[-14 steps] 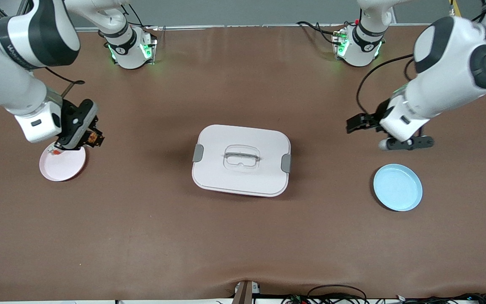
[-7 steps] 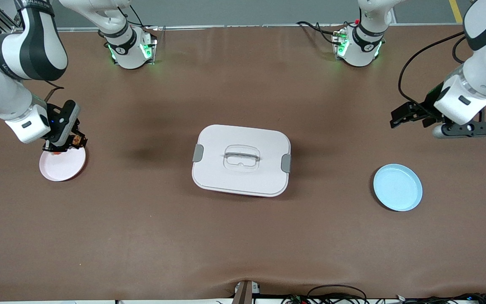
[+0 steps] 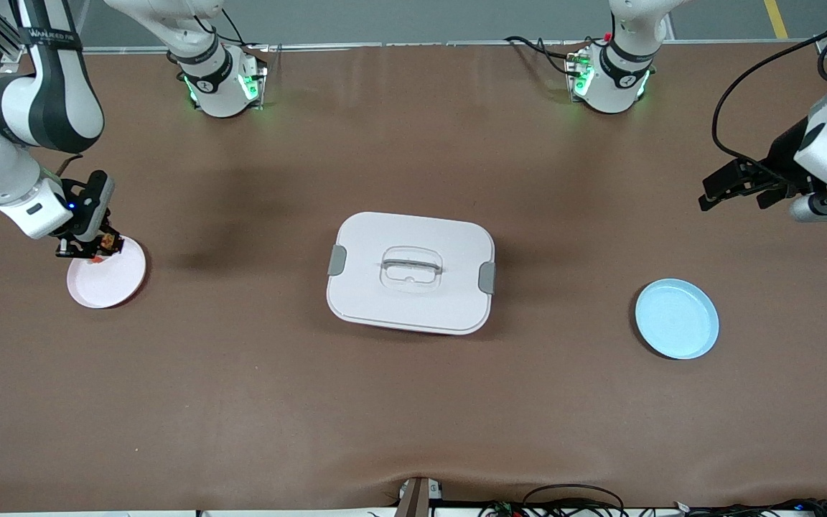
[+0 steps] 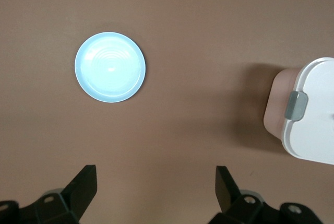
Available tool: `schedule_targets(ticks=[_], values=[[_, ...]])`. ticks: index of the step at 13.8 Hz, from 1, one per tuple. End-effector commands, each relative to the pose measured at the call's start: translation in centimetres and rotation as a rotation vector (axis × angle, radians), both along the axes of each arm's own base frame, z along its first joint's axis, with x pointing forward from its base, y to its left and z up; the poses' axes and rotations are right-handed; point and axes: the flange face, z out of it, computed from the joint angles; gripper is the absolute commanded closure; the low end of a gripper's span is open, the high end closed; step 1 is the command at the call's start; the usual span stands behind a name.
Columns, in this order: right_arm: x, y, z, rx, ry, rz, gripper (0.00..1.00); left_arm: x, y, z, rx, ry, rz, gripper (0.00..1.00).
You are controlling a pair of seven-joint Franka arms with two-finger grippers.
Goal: Transfer orange switch to right arm and place
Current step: 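Lower the switch onto the white plate with the right gripper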
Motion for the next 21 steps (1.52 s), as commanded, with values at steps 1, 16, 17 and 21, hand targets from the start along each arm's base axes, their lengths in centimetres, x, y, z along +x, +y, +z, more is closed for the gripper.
schedule_targets(ticks=[1, 16, 17, 21], values=[[-1.1, -2.4, -1.8, -0.021, 0.002, 0.04, 1.0, -0.6, 0.4, 1.4, 0.03, -0.01, -0.022, 0.0], [-0.8, -7.4, -12.1, -0.033, -0.016, 0.018, 1.0, -1.2, 1.2, 2.2, 0.034, 0.001, -0.021, 0.0], [-0.8, -7.7, -12.6, -0.033, -0.016, 0.012, 1.0, -1.2, 1.0, 2.2, 0.035, 0.0, -0.019, 0.0], [-0.7, -8.2, -14.5, -0.042, -0.035, 0.005, 1.0, -1.1, 0.4, 3.1, 0.051, -0.019, -0.025, 0.0]])
